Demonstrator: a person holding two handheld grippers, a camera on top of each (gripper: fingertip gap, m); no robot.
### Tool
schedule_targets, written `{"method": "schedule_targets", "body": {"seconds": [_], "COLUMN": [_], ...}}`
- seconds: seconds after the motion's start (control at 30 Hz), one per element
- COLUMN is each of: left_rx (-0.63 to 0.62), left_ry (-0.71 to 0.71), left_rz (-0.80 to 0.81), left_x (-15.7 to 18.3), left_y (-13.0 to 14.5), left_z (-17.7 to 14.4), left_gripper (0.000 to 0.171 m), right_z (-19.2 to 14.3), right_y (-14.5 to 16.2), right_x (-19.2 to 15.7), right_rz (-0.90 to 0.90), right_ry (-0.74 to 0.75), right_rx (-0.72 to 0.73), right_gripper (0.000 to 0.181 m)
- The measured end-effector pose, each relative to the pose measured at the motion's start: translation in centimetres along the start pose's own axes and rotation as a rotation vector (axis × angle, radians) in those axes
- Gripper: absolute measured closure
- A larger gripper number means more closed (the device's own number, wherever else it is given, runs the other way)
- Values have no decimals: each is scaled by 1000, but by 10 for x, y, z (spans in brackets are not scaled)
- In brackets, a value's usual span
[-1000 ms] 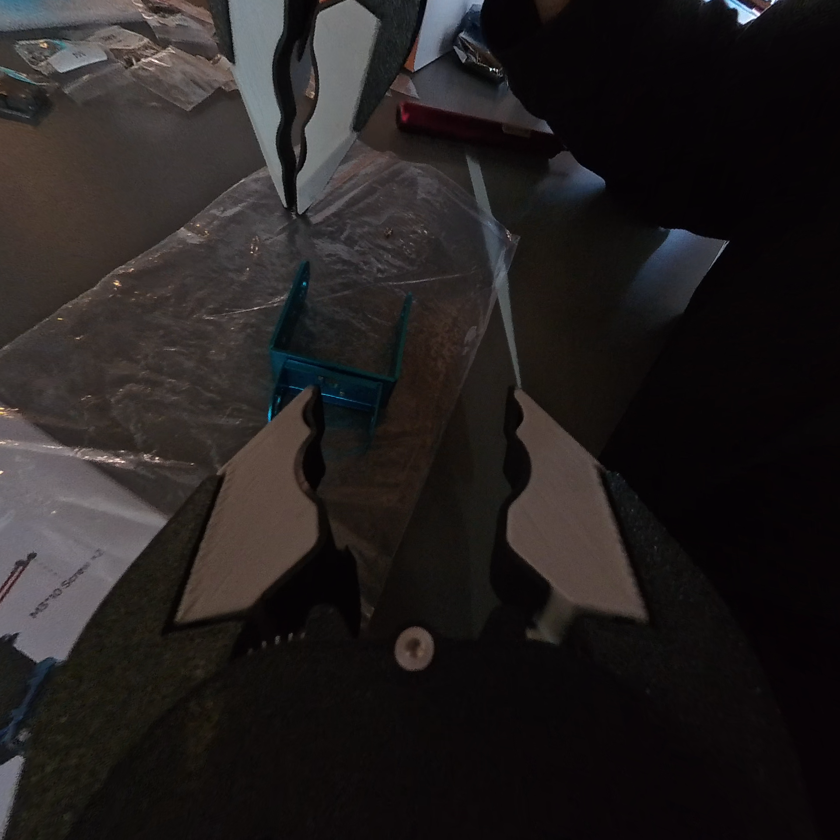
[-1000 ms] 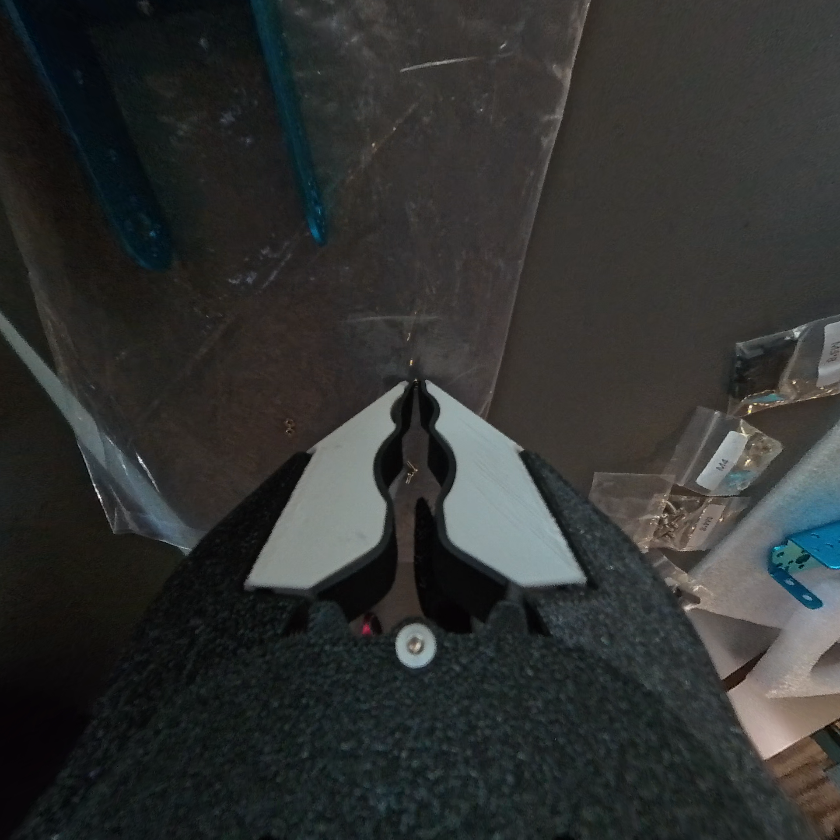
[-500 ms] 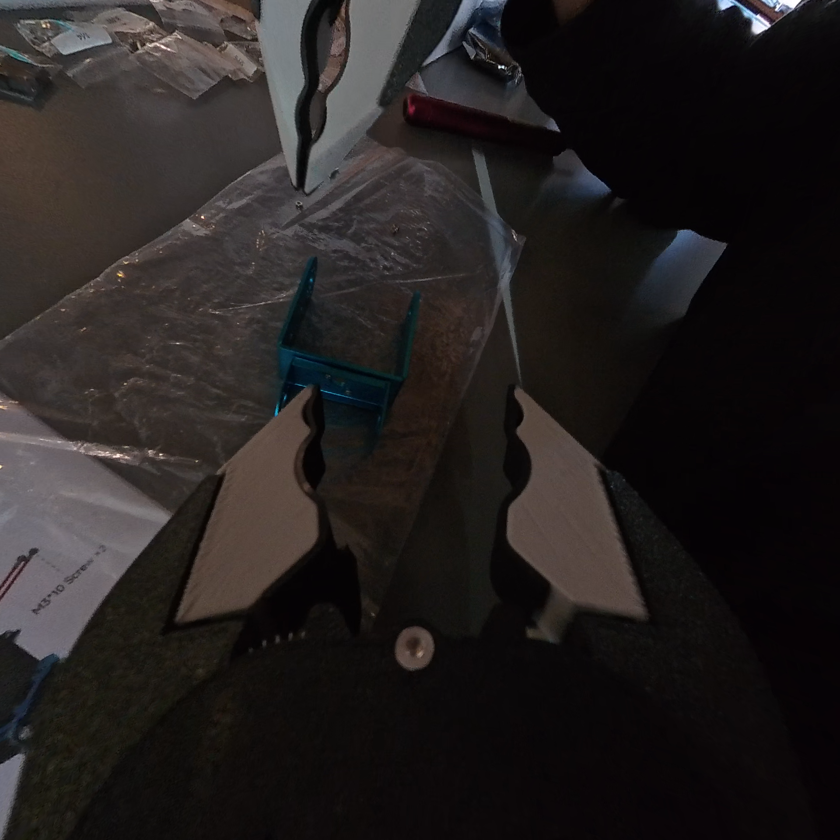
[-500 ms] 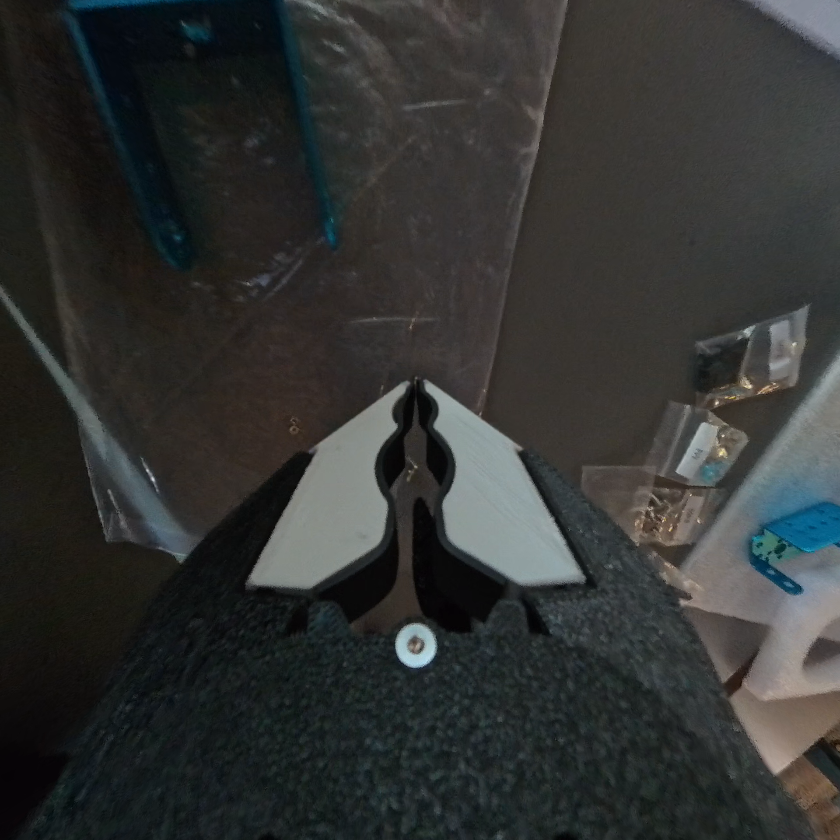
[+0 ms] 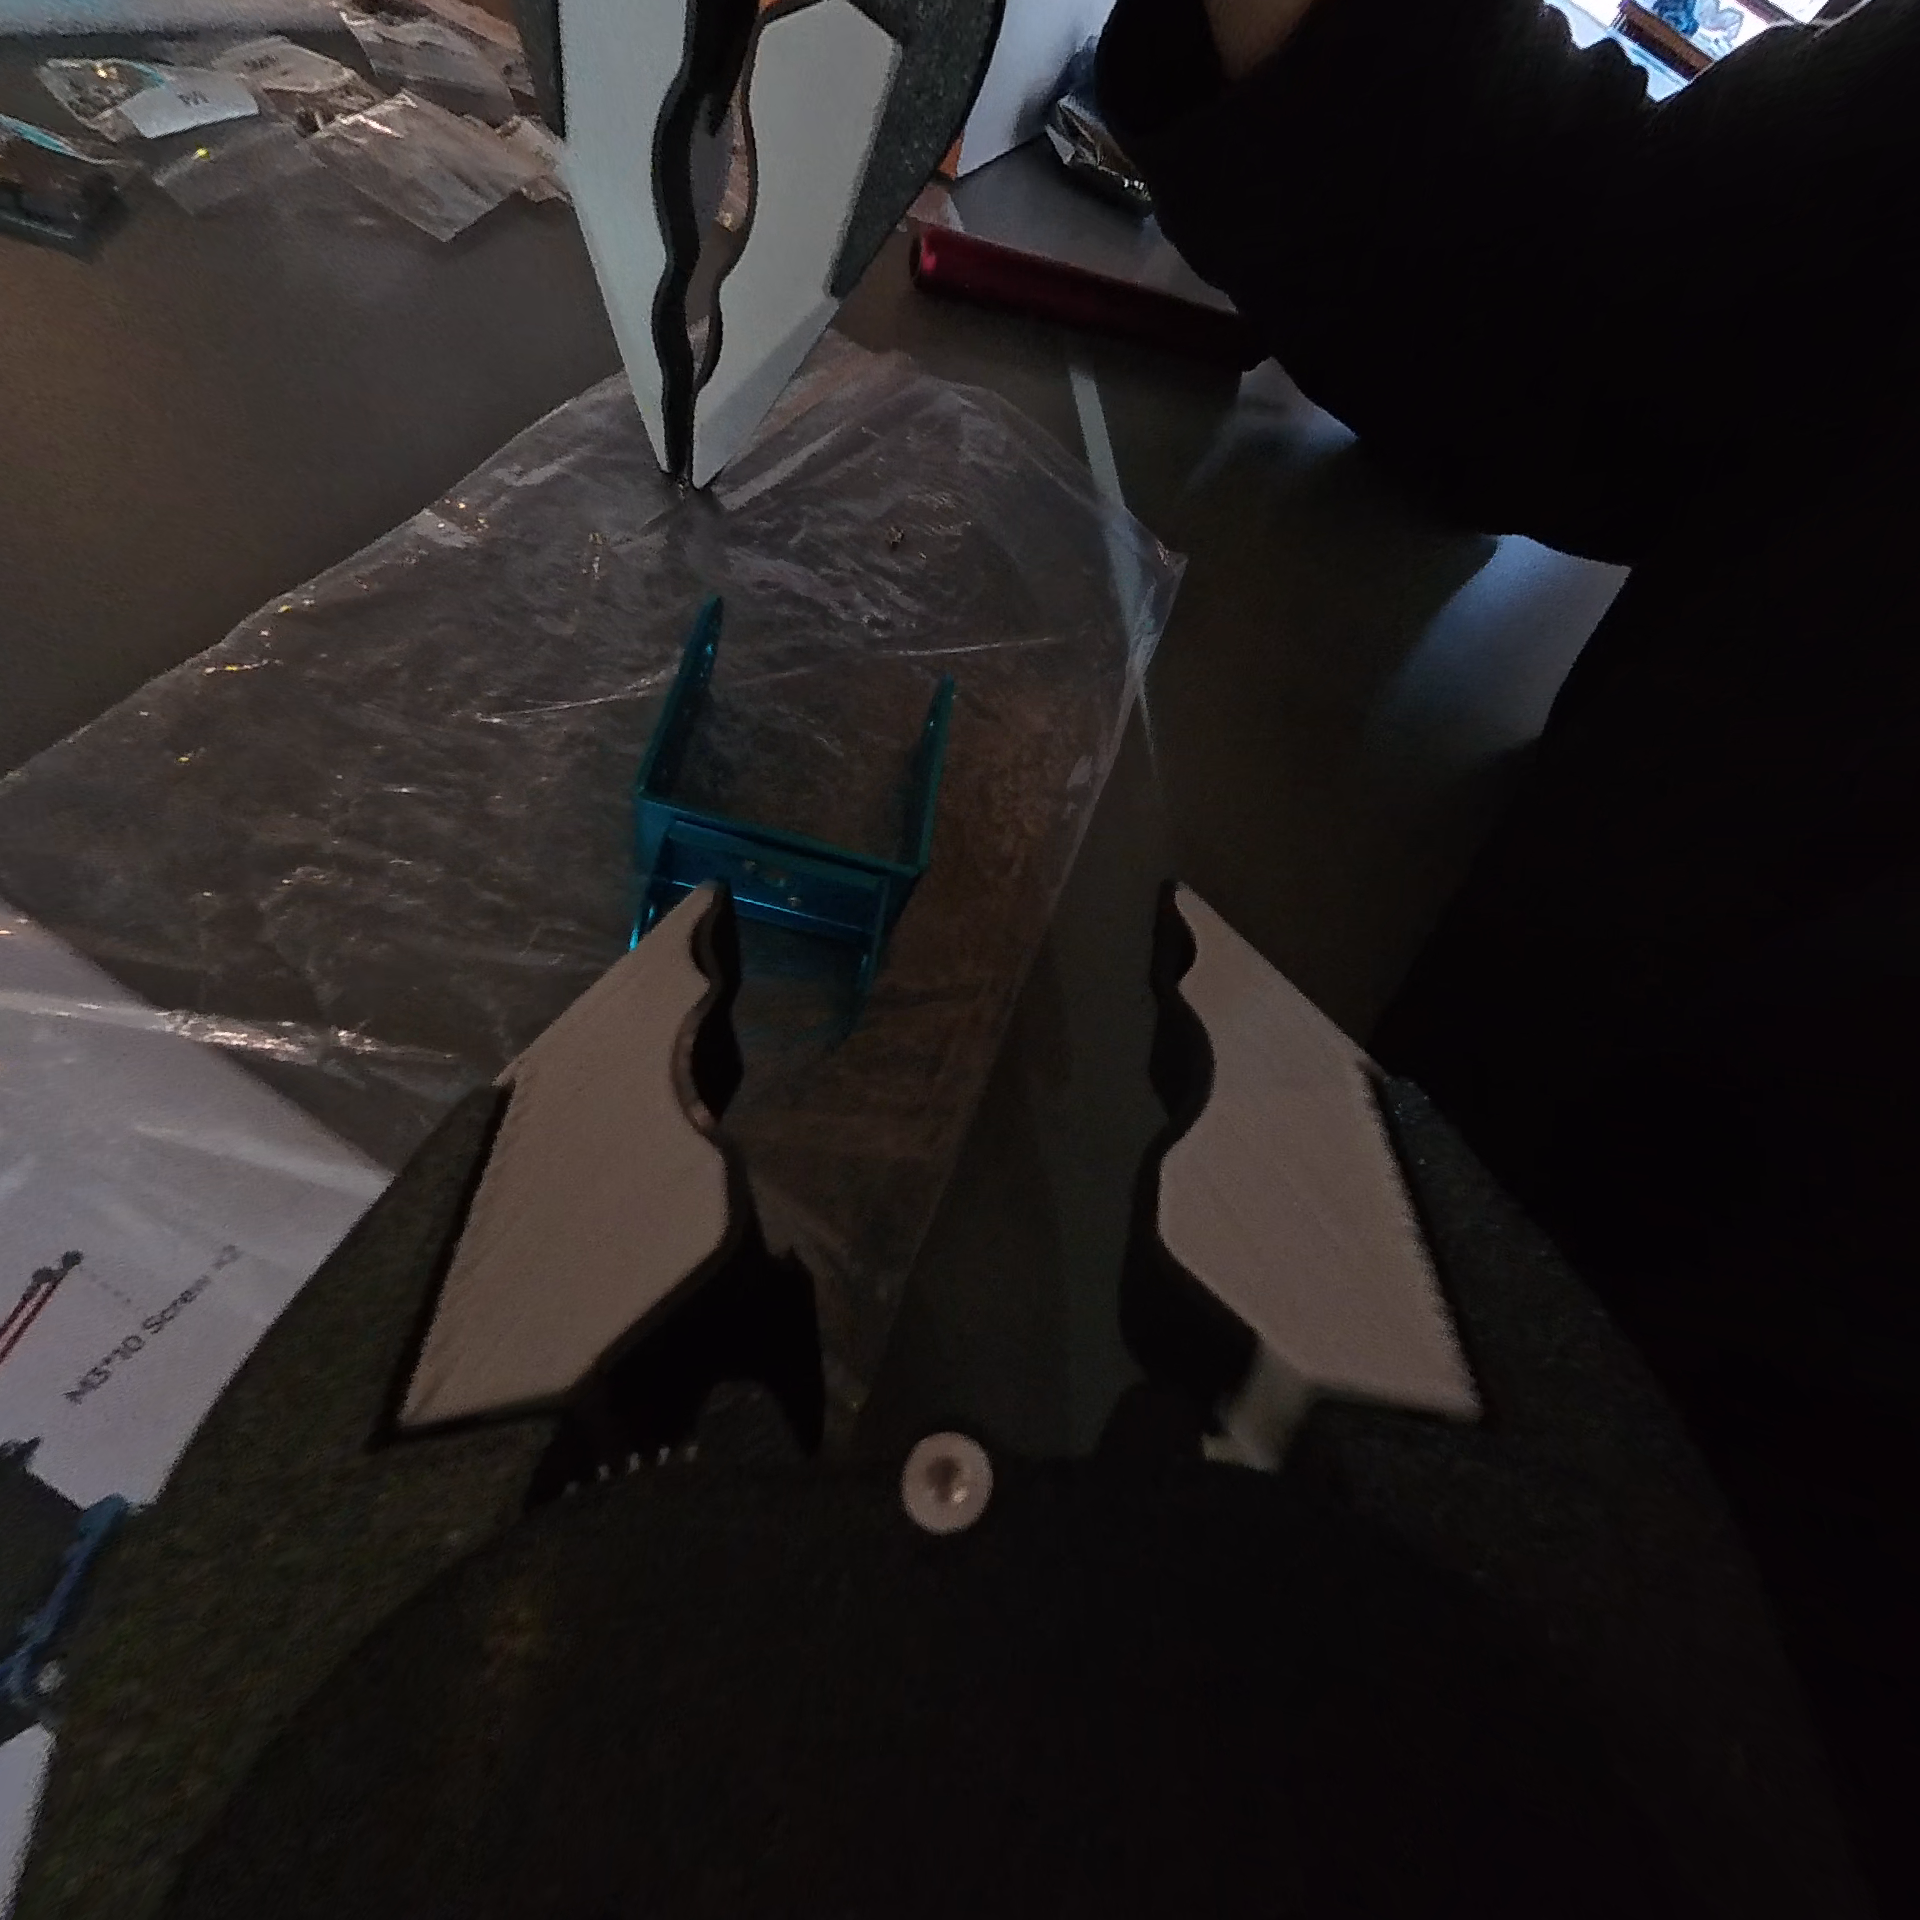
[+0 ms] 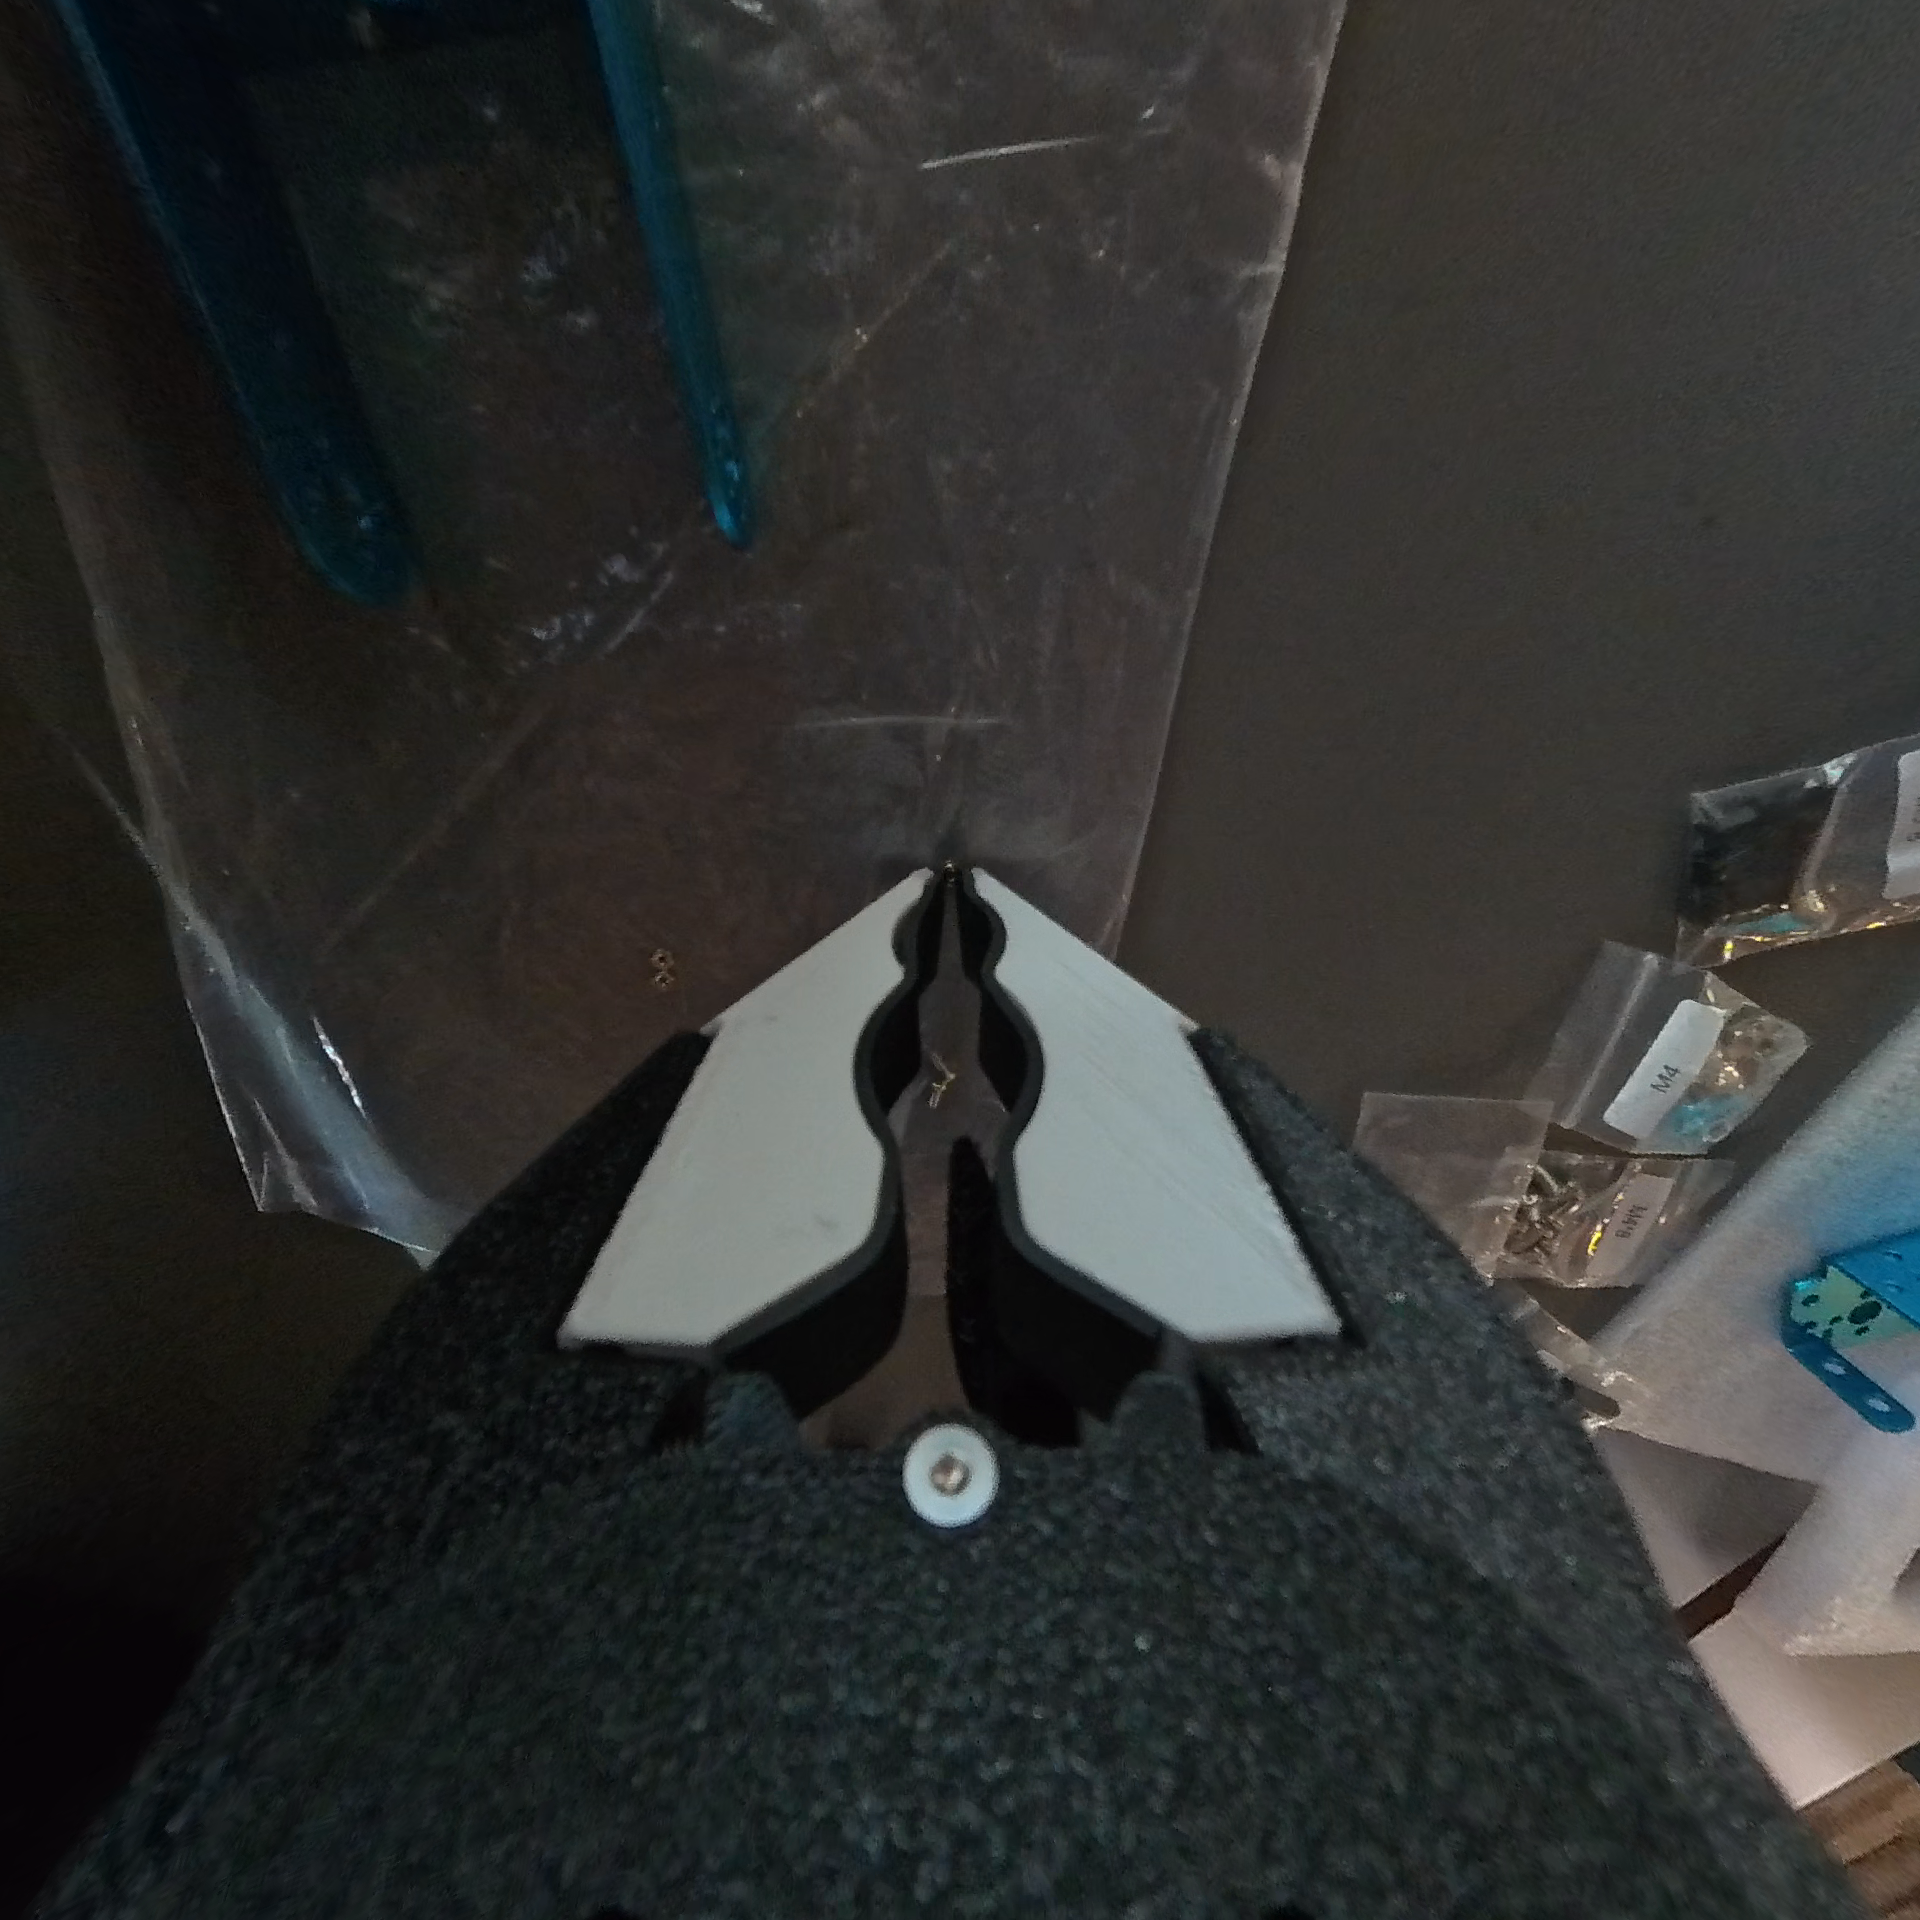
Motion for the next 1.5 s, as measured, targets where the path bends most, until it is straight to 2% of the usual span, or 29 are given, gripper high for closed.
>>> {"method": "schedule_targets", "body": {"seconds": [0.43,0.53,0.63,0.77,0.93,1.37,1.5], "left_rx": [-4,-5,-5,-3,-4,-8,-3], "left_ry": [-1,-3,-8,-8,-4,3,0], "left_rz": [-11,-11,-8,-5,-5,-18,-23], "left_x": [-1,-1,-1,-1,-1,-2,-2], "left_y": [0,0,0,0,1,0,0], "left_z": [1,1,1,1,1,1,1], "left_gripper": [92,91,92,92,92,92,92], "right_z": [-9,-16,-13,-8,-3,1,-8], "right_y": [4,-4,-1,0,0,-2,-4], "right_x": [0,-6,2,3,5,5,2], "right_rz": [-10,-6,2,15,-6,-15,-28], "right_ry": [34,-20,46,7,21,10,32], "right_rx": [44,132,60,49,16,6,81], "right_gripper": [181,181,180,174,176,180,180]}}
Point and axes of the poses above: each gripper's, where its closed fingertips meet, z out along the fingers, y out of its underside, x = y × z across the jaws, the point moved 8 cm from there along -z, back along the fingers, and after that the axes turned 5 degrees about x, right-handed, at the moved point
